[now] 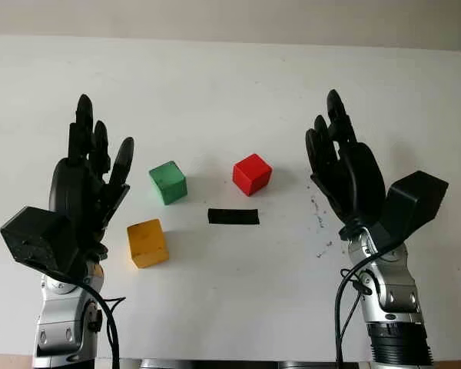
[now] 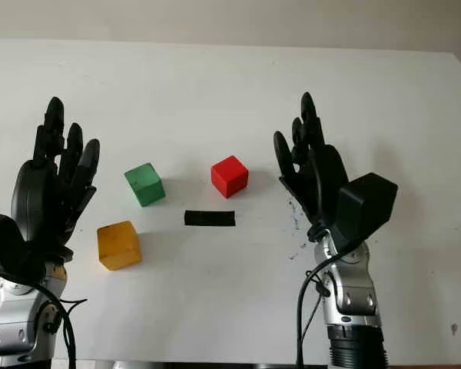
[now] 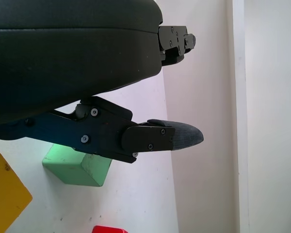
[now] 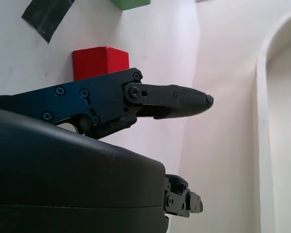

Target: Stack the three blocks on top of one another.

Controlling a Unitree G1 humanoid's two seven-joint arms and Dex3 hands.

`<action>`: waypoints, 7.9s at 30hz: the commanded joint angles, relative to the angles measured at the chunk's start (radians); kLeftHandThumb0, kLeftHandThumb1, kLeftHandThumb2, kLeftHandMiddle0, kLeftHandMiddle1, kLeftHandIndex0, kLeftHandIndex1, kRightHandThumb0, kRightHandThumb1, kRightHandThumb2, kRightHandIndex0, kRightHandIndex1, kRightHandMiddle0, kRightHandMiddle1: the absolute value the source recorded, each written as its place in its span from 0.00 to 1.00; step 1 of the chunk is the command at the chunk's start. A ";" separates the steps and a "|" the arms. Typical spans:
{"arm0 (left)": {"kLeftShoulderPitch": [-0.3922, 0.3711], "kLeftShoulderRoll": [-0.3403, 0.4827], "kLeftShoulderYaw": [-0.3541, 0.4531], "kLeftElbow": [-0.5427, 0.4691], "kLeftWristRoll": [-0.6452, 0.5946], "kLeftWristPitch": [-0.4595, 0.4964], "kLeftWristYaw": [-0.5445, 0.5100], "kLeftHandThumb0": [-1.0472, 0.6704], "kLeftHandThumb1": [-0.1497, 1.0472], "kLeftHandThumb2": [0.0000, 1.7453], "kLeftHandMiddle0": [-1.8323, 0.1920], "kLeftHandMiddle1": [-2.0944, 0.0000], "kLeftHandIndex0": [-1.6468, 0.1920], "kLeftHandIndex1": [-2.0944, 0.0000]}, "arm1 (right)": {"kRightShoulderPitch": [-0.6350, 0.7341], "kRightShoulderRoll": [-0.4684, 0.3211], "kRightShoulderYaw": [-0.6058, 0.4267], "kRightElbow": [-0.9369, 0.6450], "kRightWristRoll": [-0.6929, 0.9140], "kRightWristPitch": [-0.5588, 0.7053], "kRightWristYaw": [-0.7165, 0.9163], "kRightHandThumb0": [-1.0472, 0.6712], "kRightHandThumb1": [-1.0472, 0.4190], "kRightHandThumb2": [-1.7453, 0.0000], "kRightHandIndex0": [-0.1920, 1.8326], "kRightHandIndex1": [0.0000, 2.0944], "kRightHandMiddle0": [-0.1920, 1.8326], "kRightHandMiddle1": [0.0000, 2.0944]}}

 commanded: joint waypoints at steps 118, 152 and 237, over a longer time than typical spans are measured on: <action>0.013 -0.037 -0.013 0.001 0.026 -0.056 0.034 0.31 1.00 0.20 0.92 0.97 0.92 0.97 | -0.534 -0.376 0.430 0.484 -0.437 -0.786 0.367 0.38 0.07 0.97 0.21 0.02 0.29 0.62; 0.022 -0.046 -0.018 -0.005 0.036 -0.059 0.044 0.32 1.00 0.21 0.91 0.97 0.91 0.97 | -0.521 -0.361 0.455 0.548 -0.547 -0.874 0.315 0.39 0.06 0.97 0.20 0.03 0.29 0.63; 0.327 0.400 0.006 -0.705 0.642 0.337 -0.421 0.14 0.95 0.03 0.85 0.98 0.69 0.94 | 0.071 0.011 0.039 -0.171 0.100 0.097 0.013 0.18 0.00 0.63 0.00 0.00 0.00 0.00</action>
